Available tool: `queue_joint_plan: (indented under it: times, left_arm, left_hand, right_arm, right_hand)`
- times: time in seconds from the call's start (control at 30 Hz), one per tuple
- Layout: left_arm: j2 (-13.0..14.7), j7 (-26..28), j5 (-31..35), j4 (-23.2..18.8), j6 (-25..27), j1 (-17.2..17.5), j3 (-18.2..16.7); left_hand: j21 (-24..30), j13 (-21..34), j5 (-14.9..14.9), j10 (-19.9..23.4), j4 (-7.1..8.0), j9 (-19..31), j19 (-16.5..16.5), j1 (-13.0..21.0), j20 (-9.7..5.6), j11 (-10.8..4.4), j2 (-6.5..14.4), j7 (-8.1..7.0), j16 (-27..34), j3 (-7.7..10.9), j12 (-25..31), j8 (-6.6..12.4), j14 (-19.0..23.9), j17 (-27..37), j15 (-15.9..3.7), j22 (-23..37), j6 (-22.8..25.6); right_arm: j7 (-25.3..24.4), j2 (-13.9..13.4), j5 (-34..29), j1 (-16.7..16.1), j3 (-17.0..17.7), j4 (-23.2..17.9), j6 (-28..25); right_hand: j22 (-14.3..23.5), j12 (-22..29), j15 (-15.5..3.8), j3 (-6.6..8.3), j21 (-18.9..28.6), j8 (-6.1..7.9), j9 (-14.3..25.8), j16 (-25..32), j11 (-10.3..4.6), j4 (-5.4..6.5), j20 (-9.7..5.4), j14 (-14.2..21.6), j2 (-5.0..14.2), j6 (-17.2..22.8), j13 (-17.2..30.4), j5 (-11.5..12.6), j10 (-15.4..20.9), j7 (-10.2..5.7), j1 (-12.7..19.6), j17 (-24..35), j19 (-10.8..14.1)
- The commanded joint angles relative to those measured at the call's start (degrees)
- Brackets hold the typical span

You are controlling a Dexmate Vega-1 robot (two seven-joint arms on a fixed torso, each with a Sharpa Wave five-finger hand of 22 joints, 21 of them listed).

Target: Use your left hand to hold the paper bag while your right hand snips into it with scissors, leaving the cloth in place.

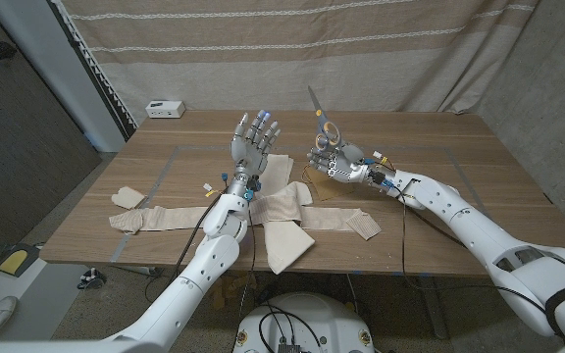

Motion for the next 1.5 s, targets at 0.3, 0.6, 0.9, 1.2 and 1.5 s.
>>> queue_joint_plan:
  times: [0.3,0.6,0.9,1.2,1.5]
  left_arm:
    - [-0.5,0.5,-0.1,0.4,-0.6,0.2,0.0]
    - [-0.3,0.6,0.0,0.4,-0.5,0.2,0.0]
    - [-0.2,0.6,0.0,0.3,-0.4,0.2,0.0]
    - [-0.1,0.5,0.0,0.6,-0.1,0.0,0.0]
    - [-0.1,0.4,0.0,0.9,0.2,-0.6,0.0]
  left_hand:
    - [-0.5,0.1,0.5,0.8,0.14,0.3,0.8,-0.1,-0.08,-0.02,0.7,-0.69,0.5,-0.36,0.5,0.49,0.6,0.0,-7.79,0.3,0.9]
    - [-0.6,0.2,0.5,1.0,0.22,0.4,0.8,-0.1,-0.16,-0.30,0.8,-0.66,0.6,-0.44,0.6,0.75,0.8,-0.1,-7.92,0.3,1.5]
    - [-0.8,0.2,0.4,1.0,0.26,0.4,0.9,-0.2,-0.16,-0.32,0.8,-0.93,0.7,-0.53,0.6,0.88,0.8,-0.2,-7.92,0.3,1.9]
    - [-0.9,0.2,0.4,1.1,0.25,0.5,0.9,-0.2,-0.17,-0.35,0.8,-0.99,0.7,-0.61,0.6,1.13,0.7,-0.3,-7.93,0.3,2.5]
    - [-1.0,0.3,0.4,1.2,0.23,0.5,0.9,-0.2,-0.22,-0.37,0.8,-1.10,0.7,-0.68,0.7,1.16,0.8,-0.4,-8.02,0.3,2.7]
  right_arm:
    - [0.4,0.2,-1.7,0.6,-1.1,0.6,1.6]
    - [-0.3,0.8,-1.0,0.2,-0.9,0.9,0.9]
    - [-0.2,0.6,-0.8,0.0,-0.5,0.7,1.2]
    - [-0.3,-0.3,-1.0,-0.4,-0.1,-0.3,1.8]
    - [-0.3,-1.1,-0.8,-0.5,0.0,-0.9,1.6]
  right_hand:
    - [0.2,1.8,-4.52,-1.98,0.4,2.26,7.7,-3.0,2.52,-0.53,-0.55,-7.1,-2.88,-16.1,7.5,1.5,-14.0,7.80,0.8,0.9,-3.7]
    - [0.1,-1.4,-4.49,-2.48,1.2,4.42,8.1,-4.3,1.72,0.03,-0.66,-5.2,-2.31,-14.6,0.5,2.5,-8.8,7.58,0.7,-0.7,-2.7]
    - [0.0,-3.4,-3.97,-3.22,1.3,3.99,7.5,-4.1,1.80,0.70,-0.63,-6.3,-2.52,-16.5,-2.6,2.3,-8.8,7.16,-0.6,-0.3,-3.3]
    - [0.0,-5.2,-2.58,-4.78,0.8,1.83,4.4,-4.6,3.10,1.68,-0.21,-8.4,-3.74,-17.4,-4.9,1.8,-9.8,9.03,-3.0,-0.4,-4.8]
    - [-0.1,-9.0,-0.16,-6.09,0.5,-2.53,-0.6,-5.6,6.70,2.23,0.66,-11.0,-4.47,-19.1,-8.5,1.4,-13.4,6.94,-4.5,-1.4,-5.5]
